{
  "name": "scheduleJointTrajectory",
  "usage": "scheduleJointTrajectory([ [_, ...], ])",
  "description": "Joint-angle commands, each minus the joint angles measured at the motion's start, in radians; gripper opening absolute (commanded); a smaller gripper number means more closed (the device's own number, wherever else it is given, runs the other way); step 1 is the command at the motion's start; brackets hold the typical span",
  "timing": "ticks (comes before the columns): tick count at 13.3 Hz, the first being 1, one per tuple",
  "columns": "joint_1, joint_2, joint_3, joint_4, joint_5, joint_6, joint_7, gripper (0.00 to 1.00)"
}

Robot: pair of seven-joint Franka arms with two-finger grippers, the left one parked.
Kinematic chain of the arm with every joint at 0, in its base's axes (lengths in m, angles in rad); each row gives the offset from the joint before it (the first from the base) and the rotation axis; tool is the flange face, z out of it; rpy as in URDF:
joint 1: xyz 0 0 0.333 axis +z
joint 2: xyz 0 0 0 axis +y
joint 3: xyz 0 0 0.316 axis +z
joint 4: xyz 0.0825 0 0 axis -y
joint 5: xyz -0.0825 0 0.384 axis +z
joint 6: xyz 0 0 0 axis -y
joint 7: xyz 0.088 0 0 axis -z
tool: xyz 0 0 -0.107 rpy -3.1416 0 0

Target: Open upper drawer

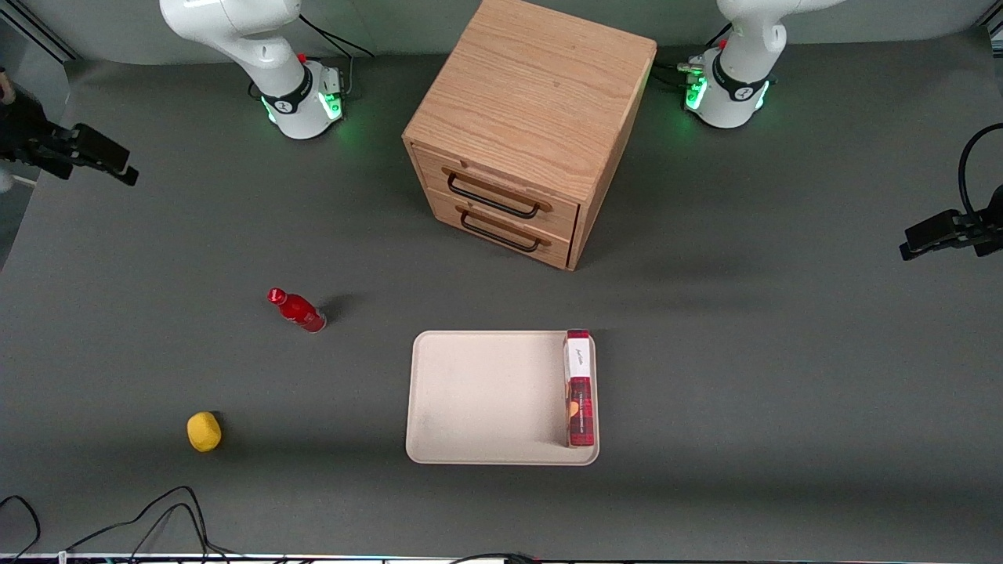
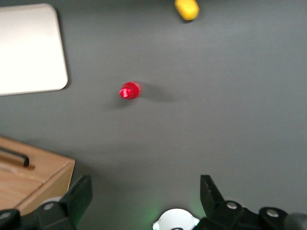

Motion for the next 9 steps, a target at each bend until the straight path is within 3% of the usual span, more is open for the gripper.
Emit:
scheduleJointTrajectory([
  [1, 0.008, 0.031, 0.001, 0.054, 0.110, -0.026, -0.235, 1.00],
  [3, 0.011, 0.094, 0.018, 0.104, 0.179, -0.026, -0.338, 1.00],
  [5, 0.008, 0.179, 0.111, 0.161, 0.231, -0.028, -0.369, 1.00],
  [7, 0.008, 0.242, 0.185, 0.164, 0.355, -0.026, -0.373, 1.00],
  [9, 0.008, 0.319, 0.264, 0.180, 0.412, -0.016, -0.373, 1.00],
])
